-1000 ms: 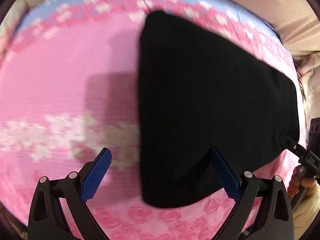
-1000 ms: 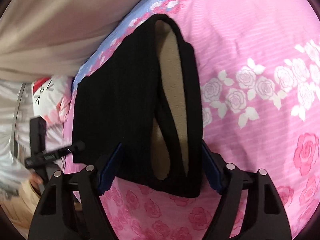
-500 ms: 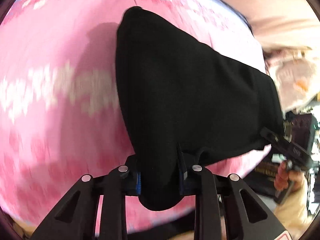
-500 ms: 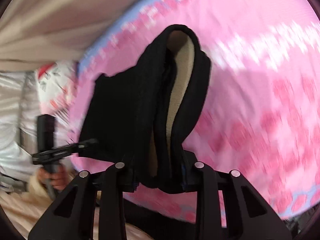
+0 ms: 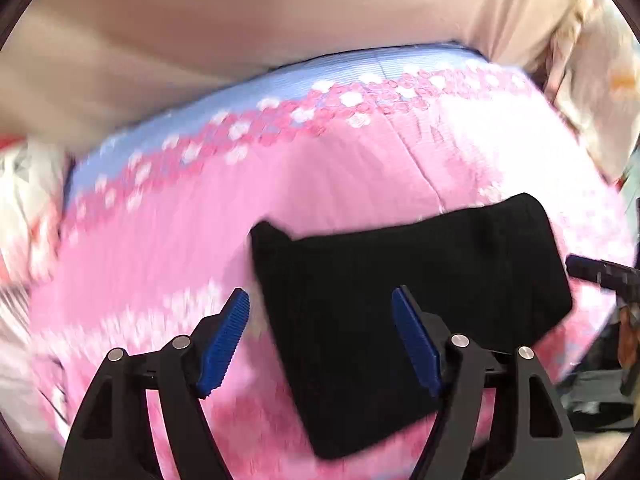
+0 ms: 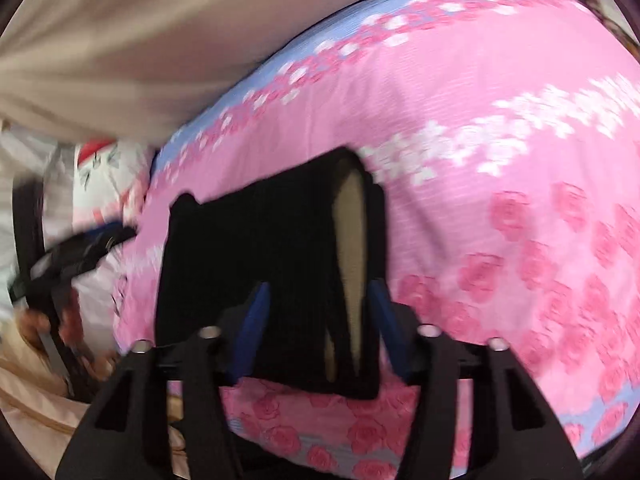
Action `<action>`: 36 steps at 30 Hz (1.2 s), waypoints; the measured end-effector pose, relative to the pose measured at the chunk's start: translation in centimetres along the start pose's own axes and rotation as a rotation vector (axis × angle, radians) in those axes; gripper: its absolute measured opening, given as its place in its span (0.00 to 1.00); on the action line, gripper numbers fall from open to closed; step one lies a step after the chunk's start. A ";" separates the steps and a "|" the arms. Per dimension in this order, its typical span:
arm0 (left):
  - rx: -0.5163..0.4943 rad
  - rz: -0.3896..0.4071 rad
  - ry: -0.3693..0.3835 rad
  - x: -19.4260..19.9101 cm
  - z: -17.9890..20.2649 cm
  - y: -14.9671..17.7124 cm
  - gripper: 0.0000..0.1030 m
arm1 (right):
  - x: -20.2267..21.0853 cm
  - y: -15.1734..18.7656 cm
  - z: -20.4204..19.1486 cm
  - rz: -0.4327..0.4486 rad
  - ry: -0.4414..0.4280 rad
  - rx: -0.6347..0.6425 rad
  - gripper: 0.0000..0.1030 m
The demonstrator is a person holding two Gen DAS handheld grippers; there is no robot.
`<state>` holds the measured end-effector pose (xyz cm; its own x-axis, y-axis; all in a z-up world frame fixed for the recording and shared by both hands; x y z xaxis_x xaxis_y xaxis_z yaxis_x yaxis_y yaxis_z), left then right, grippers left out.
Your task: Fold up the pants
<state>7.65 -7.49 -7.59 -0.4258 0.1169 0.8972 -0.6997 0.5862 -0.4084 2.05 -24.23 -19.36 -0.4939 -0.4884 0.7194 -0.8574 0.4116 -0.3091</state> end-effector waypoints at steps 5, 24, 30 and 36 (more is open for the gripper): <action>-0.100 -0.163 -0.066 -6.9 4.3 0.2 0.69 | -1.0 0.6 -4.6 0.027 -0.125 0.102 0.26; -0.136 -0.236 -0.243 -10.3 4.4 2.0 0.89 | 0.3 -4.0 3.3 0.026 -0.094 0.205 0.28; -0.130 -0.241 -0.253 -10.3 4.4 2.1 0.89 | -1.9 -4.1 2.4 -0.088 -0.120 0.267 0.30; -0.113 -0.230 -0.255 -10.3 4.2 2.2 0.89 | -4.0 -4.6 1.4 -0.149 -0.146 0.272 0.22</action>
Point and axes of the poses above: each gripper's, at about its wrist camera, not at the fingertips, and x roughly against the way its jaws point, z to its right, y to its underside, the point moved 5 cm from there along -x, roughly the way its jaws point, and after that the axes turned 7 degrees about -x, right-handed, at the moved point
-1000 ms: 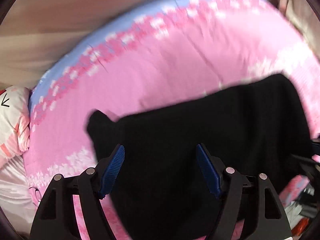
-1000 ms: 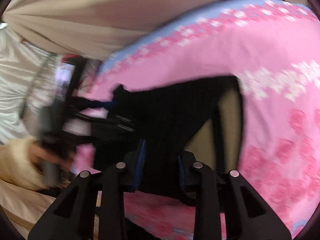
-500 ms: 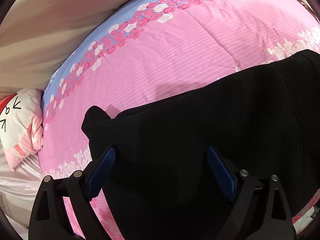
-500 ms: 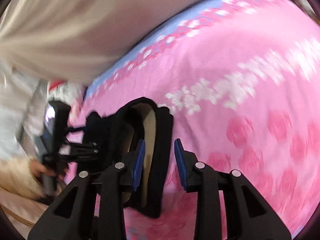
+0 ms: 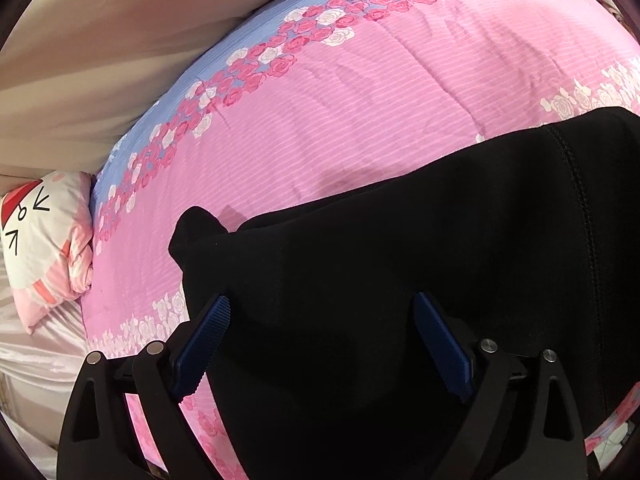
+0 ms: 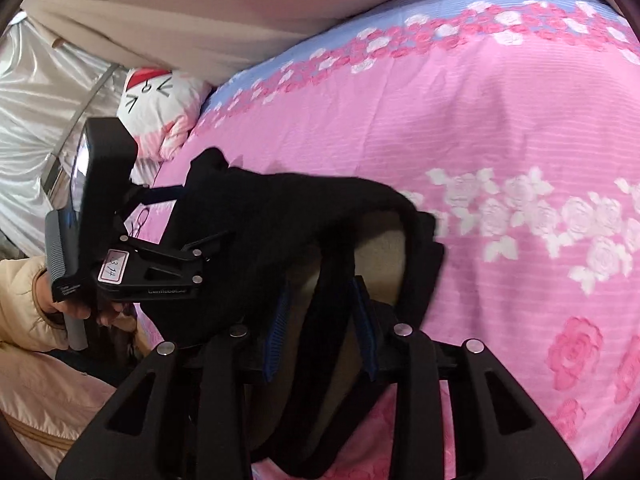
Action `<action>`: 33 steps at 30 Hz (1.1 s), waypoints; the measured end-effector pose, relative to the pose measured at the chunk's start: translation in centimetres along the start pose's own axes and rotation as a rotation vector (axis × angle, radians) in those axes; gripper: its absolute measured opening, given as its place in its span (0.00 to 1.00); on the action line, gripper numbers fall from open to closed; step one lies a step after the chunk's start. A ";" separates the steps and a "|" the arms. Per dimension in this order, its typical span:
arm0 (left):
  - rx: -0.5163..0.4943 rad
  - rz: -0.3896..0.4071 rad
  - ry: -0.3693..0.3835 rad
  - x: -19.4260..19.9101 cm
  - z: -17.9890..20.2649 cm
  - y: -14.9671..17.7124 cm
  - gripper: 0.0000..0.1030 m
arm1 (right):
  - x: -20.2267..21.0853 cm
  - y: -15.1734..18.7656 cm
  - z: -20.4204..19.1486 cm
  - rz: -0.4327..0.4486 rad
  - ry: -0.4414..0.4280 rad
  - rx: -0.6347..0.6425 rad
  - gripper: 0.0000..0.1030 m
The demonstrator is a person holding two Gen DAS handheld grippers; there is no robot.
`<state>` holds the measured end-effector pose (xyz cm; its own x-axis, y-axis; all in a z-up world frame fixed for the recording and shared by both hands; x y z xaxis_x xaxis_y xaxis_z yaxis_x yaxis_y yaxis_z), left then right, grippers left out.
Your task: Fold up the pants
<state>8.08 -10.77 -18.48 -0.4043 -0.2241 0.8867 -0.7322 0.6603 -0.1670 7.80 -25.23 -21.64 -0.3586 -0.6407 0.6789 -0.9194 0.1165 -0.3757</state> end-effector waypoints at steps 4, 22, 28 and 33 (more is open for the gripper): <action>-0.001 0.002 -0.013 0.2 0.1 0.0 0.89 | 2.7 -0.7 -2.4 0.058 -0.019 0.025 0.07; -0.002 -0.020 0.010 0.3 0.1 0.0 0.95 | 8.9 0.0 2.4 0.225 0.188 -0.209 0.09; 0.002 -0.011 0.039 0.1 0.1 0.0 0.95 | 2.4 -1.2 -4.3 0.105 0.116 -0.031 0.07; 0.004 0.007 0.063 -0.1 0.0 -0.2 0.95 | 1.5 -2.7 0.2 0.138 0.177 -0.242 0.05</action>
Point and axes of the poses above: each gripper's, at about its wrist camera, not at the fingertips, and x roughly against the way its jaws point, z to its right, y to its underside, the point moved 5 cm from there along -x, roughly the way its jaws point, and after that the axes turned 7 degrees about -x, right-handed, at the moved point
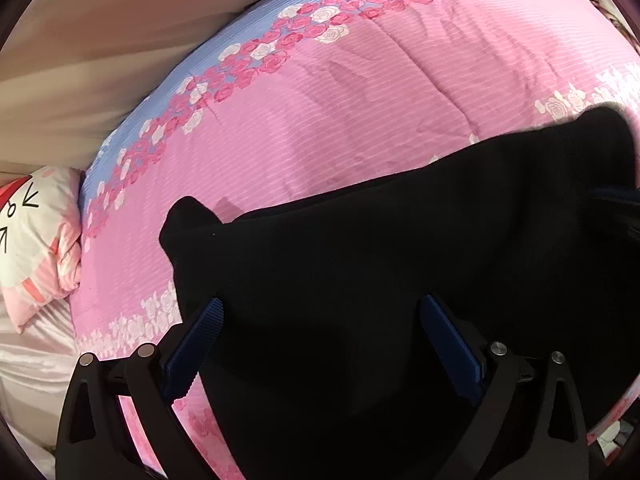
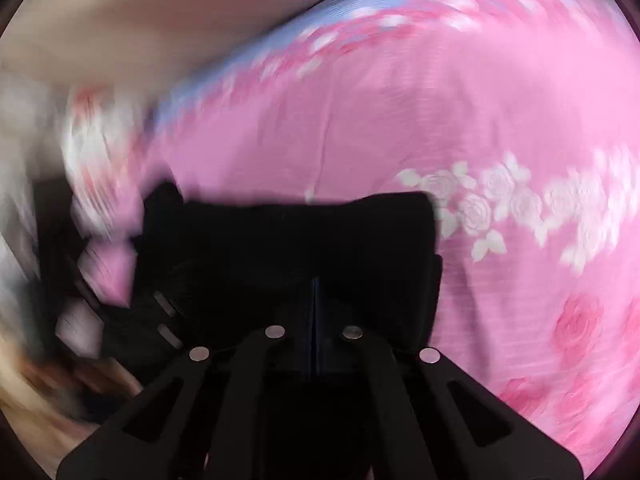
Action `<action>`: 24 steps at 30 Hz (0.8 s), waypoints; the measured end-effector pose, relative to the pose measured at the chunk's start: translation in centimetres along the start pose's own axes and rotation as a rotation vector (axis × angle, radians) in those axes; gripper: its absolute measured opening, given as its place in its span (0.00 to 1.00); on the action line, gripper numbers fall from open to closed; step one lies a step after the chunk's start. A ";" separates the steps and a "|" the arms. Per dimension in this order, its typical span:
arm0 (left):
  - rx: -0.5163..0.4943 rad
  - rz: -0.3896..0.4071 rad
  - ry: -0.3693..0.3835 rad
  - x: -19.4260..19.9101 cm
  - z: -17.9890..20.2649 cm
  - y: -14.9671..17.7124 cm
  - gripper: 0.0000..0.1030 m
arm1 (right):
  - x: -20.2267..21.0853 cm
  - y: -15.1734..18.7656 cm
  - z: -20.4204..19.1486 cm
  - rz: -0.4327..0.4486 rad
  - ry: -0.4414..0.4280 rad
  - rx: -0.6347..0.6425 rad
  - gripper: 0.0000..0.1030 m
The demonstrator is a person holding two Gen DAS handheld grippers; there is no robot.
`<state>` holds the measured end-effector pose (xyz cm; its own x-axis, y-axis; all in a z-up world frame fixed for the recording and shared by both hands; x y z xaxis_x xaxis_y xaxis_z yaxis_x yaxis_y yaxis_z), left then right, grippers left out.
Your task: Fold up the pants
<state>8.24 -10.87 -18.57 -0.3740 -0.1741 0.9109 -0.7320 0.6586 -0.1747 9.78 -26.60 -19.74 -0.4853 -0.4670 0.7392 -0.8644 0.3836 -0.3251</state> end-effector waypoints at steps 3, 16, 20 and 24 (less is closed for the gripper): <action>-0.003 0.011 0.011 0.0 -0.1 0.1 0.95 | -0.9 0.4 -0.8 -0.005 0.024 0.092 0.07; 0.210 0.097 0.008 -0.4 -8.8 0.8 0.95 | -6.1 -1.9 -0.9 -0.028 0.104 0.022 0.00; 0.319 0.064 0.117 -4.7 -11.6 0.7 0.95 | -3.1 -2.5 1.5 0.045 0.004 -0.215 0.06; 0.387 0.109 0.137 -1.7 -13.5 2.0 0.95 | 3.2 -0.5 0.7 0.128 0.136 -0.084 0.91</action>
Point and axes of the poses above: each gripper's, at about its wrist camera, not at the fingertips, and x roughly against the way its jaws point, z to its right, y to its underside, the point moved 5 cm from there along -x, roughly the way its jaws point, and after that the axes turned 7 degrees about -x, right-handed, at the moved point
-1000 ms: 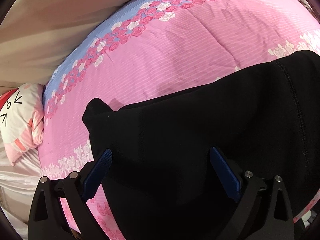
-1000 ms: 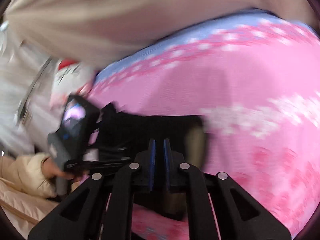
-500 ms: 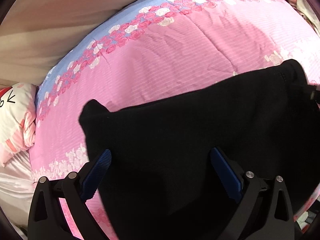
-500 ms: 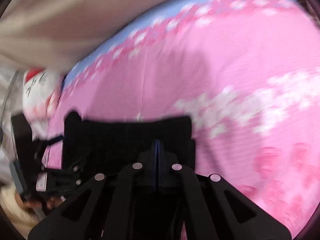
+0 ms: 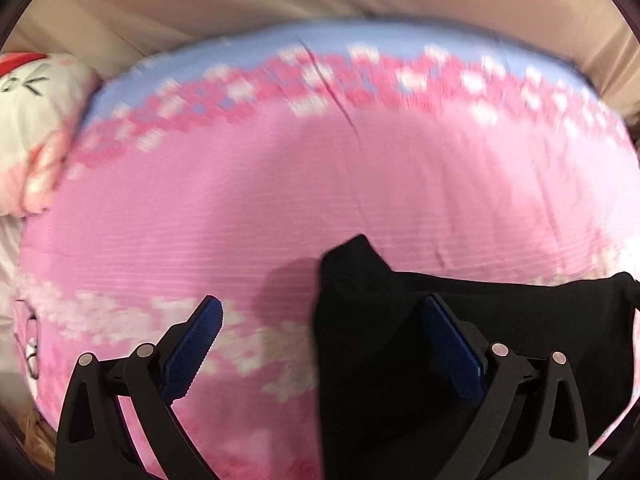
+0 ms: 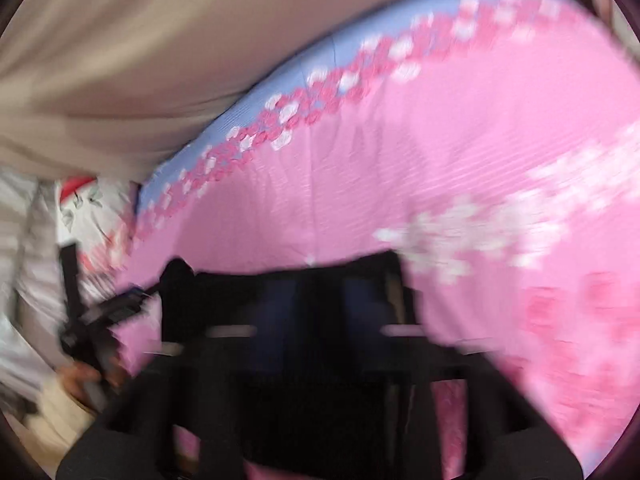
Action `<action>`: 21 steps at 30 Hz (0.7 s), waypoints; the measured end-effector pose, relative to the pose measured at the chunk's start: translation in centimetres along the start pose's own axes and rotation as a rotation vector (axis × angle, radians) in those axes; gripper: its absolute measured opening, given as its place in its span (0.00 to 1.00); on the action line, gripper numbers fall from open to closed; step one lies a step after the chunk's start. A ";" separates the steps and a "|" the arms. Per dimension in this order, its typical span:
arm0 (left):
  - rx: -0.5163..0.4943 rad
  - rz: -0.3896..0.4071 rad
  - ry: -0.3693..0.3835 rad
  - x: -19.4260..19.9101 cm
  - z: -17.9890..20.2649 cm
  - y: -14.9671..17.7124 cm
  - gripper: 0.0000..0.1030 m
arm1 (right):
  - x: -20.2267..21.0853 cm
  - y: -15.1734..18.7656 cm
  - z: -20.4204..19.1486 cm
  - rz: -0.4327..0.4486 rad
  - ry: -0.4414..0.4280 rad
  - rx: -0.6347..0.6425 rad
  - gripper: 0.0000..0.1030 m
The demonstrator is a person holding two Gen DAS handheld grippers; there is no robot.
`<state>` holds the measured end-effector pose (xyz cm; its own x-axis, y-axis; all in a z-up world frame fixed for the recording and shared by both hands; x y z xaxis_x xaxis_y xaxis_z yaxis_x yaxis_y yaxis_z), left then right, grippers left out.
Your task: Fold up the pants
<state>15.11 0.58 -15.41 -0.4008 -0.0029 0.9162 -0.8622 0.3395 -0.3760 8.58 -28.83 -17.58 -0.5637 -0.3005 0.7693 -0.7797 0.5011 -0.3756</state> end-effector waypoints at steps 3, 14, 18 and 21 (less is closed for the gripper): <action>-0.013 0.046 -0.026 3.0 -1.6 2.7 0.95 | 1.5 2.5 1.6 -0.071 0.005 0.046 0.91; 0.163 -0.124 0.514 -0.4 0.2 11.3 0.95 | -2.4 9.6 4.3 -0.229 -0.116 -0.115 0.79; 0.201 -0.145 0.556 -1.7 0.5 11.5 0.95 | -2.0 9.8 4.7 -0.226 -0.188 -0.170 0.76; 0.162 -0.154 0.520 -1.7 1.4 11.2 0.95 | -2.3 10.5 3.6 -0.247 -0.179 -0.113 0.66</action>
<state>5.70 3.10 -21.42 -0.0966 0.4367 0.8944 -0.9515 0.2233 -0.2118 0.78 -25.79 -25.16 -0.4081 -0.5572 0.7232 -0.8694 0.4790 -0.1216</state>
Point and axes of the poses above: each gripper's, at about its wrist camera, not at the fingertips, and x roughly against the way its jaws point, z to its right, y to its underside, the point moved 5 cm from there along -x, roughly the way its jaws point, and after that the axes turned 7 degrees about -x, right-handed, at the moved point
